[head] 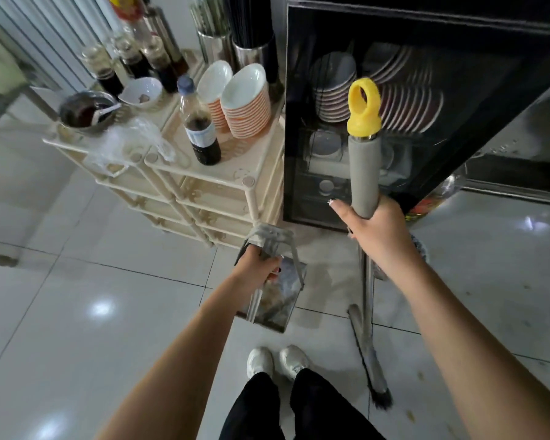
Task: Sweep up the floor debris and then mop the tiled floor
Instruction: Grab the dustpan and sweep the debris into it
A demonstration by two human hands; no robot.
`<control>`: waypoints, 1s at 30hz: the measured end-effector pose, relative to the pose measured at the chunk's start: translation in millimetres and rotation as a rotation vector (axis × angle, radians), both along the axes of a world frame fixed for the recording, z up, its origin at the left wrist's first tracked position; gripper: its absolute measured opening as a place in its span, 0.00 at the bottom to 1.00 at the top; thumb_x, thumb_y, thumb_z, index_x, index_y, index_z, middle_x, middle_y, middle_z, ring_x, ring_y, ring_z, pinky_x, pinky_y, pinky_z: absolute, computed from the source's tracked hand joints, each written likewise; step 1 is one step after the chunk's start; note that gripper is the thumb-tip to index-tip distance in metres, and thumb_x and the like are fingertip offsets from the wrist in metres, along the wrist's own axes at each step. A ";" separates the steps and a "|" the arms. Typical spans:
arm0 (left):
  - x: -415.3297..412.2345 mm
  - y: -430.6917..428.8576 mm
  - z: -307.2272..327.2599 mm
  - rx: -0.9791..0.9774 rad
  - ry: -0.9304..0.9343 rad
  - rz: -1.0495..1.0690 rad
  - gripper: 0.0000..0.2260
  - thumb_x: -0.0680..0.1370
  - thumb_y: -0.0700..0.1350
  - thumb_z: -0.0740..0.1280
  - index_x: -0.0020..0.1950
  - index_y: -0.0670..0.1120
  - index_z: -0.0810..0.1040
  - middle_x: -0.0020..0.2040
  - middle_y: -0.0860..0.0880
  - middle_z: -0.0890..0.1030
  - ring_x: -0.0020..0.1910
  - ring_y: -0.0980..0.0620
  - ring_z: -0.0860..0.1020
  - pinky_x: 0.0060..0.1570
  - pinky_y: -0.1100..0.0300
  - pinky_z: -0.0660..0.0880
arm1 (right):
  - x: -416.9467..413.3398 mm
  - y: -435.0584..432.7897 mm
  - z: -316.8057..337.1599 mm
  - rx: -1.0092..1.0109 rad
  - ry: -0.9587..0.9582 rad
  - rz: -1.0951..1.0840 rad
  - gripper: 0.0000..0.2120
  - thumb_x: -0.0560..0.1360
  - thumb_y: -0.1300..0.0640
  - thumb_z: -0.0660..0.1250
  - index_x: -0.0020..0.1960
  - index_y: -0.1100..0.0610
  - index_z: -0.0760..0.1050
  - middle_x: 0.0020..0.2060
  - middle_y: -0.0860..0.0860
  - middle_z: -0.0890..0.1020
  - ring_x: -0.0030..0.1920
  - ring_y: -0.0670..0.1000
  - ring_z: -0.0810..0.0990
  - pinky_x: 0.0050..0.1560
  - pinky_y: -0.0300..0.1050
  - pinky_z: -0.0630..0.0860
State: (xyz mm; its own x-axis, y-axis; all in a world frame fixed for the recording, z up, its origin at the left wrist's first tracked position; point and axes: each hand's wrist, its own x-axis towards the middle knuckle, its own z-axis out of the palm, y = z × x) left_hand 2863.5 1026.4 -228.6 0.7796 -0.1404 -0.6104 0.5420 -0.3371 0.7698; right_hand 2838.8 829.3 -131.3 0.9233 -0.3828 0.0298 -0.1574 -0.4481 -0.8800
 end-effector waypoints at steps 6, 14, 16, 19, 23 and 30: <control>-25.8 -19.4 38.9 -0.009 -0.040 -0.054 0.09 0.76 0.42 0.67 0.52 0.40 0.71 0.36 0.47 0.77 0.31 0.53 0.76 0.32 0.59 0.76 | -49.9 -28.5 47.1 0.041 -0.038 -0.073 0.14 0.69 0.46 0.72 0.32 0.46 0.69 0.22 0.43 0.73 0.24 0.41 0.75 0.28 0.37 0.72; -52.8 -23.9 77.8 -0.159 0.002 -0.242 0.08 0.77 0.39 0.65 0.39 0.41 0.70 0.28 0.45 0.72 0.26 0.48 0.72 0.36 0.51 0.72 | -133.1 -17.4 91.4 -0.061 -0.123 -0.308 0.13 0.69 0.48 0.72 0.34 0.49 0.70 0.25 0.43 0.75 0.25 0.41 0.74 0.25 0.32 0.69; -66.9 -24.4 88.0 -0.163 0.015 -0.322 0.09 0.77 0.41 0.65 0.38 0.41 0.70 0.25 0.47 0.73 0.26 0.47 0.71 0.38 0.50 0.71 | -161.6 -7.0 99.9 -0.092 -0.116 -0.389 0.14 0.68 0.46 0.73 0.36 0.48 0.68 0.26 0.44 0.74 0.25 0.43 0.73 0.24 0.34 0.70; -86.3 -29.2 100.4 -0.189 -0.005 -0.402 0.09 0.78 0.41 0.64 0.38 0.41 0.71 0.22 0.50 0.72 0.24 0.49 0.70 0.33 0.53 0.70 | -198.5 6.0 106.4 -0.097 -0.111 -0.492 0.15 0.67 0.43 0.73 0.36 0.44 0.67 0.25 0.40 0.76 0.25 0.38 0.76 0.23 0.29 0.69; -117.6 -37.9 117.1 -0.187 -0.051 -0.587 0.08 0.78 0.43 0.65 0.39 0.41 0.73 0.23 0.50 0.72 0.19 0.55 0.70 0.24 0.60 0.70 | -258.1 20.0 107.1 -0.101 -0.122 -0.695 0.11 0.60 0.34 0.70 0.36 0.34 0.69 0.27 0.39 0.77 0.26 0.38 0.76 0.26 0.30 0.71; -182.1 -51.0 127.6 -0.198 -0.066 -0.805 0.08 0.76 0.42 0.68 0.39 0.44 0.71 0.29 0.47 0.72 0.24 0.54 0.70 0.21 0.64 0.69 | -380.0 46.8 117.7 -0.070 -0.186 -0.969 0.15 0.59 0.36 0.71 0.32 0.43 0.69 0.22 0.40 0.73 0.21 0.42 0.73 0.24 0.41 0.74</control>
State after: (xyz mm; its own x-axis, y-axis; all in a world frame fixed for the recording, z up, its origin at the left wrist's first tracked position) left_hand 2681.4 975.3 -101.0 0.4276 -0.7707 -0.4724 0.1450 -0.4573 0.8774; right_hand 2458.8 876.1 -13.6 0.1900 -0.9624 0.1943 -0.3455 -0.2507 -0.9043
